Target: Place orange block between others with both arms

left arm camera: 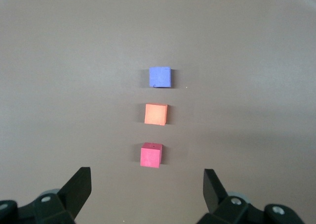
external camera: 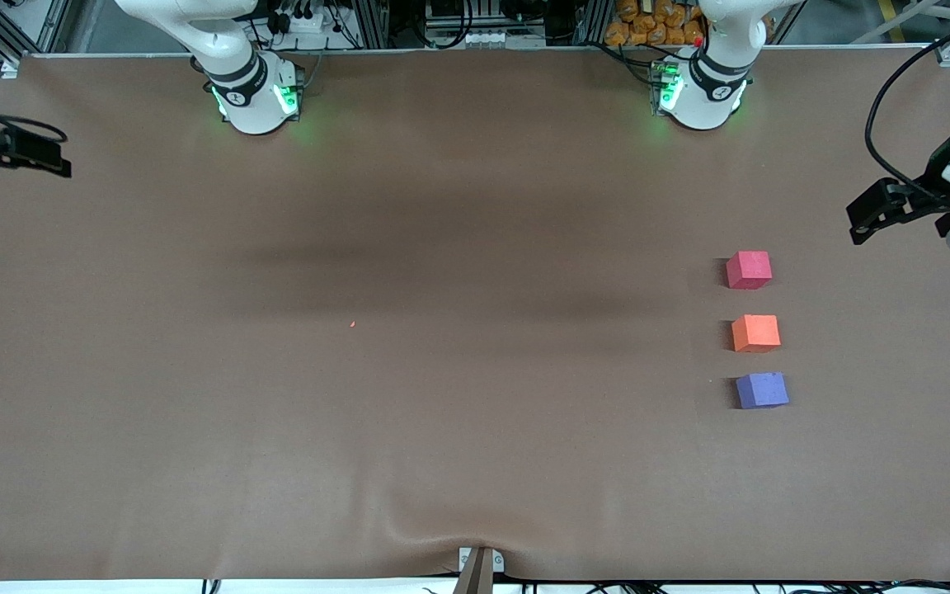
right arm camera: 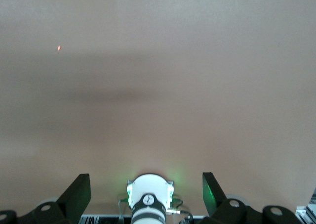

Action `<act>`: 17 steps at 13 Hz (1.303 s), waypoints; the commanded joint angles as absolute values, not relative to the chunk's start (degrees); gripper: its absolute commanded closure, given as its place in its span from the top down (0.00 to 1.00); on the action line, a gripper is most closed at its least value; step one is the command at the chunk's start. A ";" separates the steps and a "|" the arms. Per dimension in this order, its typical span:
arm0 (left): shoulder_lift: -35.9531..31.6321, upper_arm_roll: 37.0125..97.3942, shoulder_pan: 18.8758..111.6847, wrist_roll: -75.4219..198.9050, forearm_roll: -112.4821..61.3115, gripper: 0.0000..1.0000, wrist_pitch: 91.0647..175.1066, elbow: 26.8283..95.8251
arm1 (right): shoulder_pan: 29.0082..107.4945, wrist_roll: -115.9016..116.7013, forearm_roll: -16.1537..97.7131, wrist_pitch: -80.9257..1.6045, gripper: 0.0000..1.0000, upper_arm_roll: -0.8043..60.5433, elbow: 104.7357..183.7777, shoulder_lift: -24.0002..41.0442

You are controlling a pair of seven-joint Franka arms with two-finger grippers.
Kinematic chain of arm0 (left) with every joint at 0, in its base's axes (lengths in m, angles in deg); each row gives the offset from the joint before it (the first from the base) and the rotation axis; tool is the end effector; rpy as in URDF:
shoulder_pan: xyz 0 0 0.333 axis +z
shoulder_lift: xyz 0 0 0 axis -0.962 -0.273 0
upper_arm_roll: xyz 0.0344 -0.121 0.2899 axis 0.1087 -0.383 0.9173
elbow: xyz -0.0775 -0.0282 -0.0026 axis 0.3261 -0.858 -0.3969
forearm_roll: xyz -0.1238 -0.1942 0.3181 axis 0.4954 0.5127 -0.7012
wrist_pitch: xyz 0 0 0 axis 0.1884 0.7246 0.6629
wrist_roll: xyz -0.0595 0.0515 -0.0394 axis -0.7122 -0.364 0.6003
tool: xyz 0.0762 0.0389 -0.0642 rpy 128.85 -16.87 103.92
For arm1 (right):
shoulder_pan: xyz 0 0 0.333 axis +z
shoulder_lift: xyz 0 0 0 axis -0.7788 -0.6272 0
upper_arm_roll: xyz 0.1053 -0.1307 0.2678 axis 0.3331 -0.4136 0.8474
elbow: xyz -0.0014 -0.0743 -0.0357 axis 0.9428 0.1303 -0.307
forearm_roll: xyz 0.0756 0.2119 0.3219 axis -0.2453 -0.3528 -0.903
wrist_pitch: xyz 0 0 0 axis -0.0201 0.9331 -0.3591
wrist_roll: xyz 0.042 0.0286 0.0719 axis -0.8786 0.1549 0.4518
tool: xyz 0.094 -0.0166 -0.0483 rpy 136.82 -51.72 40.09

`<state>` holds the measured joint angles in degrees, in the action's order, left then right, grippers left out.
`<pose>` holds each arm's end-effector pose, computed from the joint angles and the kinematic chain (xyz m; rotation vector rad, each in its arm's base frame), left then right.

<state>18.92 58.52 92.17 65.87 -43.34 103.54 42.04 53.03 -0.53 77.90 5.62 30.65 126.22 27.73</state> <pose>0.5695 -0.0595 0.6609 -3.0328 -0.0645 -0.1092 0.5384 -0.0247 0.6311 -3.1083 -0.0337 0.4087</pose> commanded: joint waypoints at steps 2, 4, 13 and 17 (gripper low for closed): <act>22.32 73.00 83.15 54.72 -39.95 1.00 102.41 44.50 | 53.35 0.20 79.21 -2.50 1.00 30.40 129.34 28.91; 22.75 79.70 79.62 51.17 -35.57 1.00 102.14 44.93 | 53.09 0.29 79.21 -4.81 1.00 30.40 129.35 28.91; 30.67 84.56 73.89 51.42 -35.10 1.00 103.29 56.36 | 53.09 0.03 79.03 -7.27 1.00 30.31 128.82 29.53; 30.32 84.13 72.40 54.31 -35.72 1.00 103.02 55.83 | 53.00 -0.06 78.94 -6.75 1.00 30.22 128.73 29.70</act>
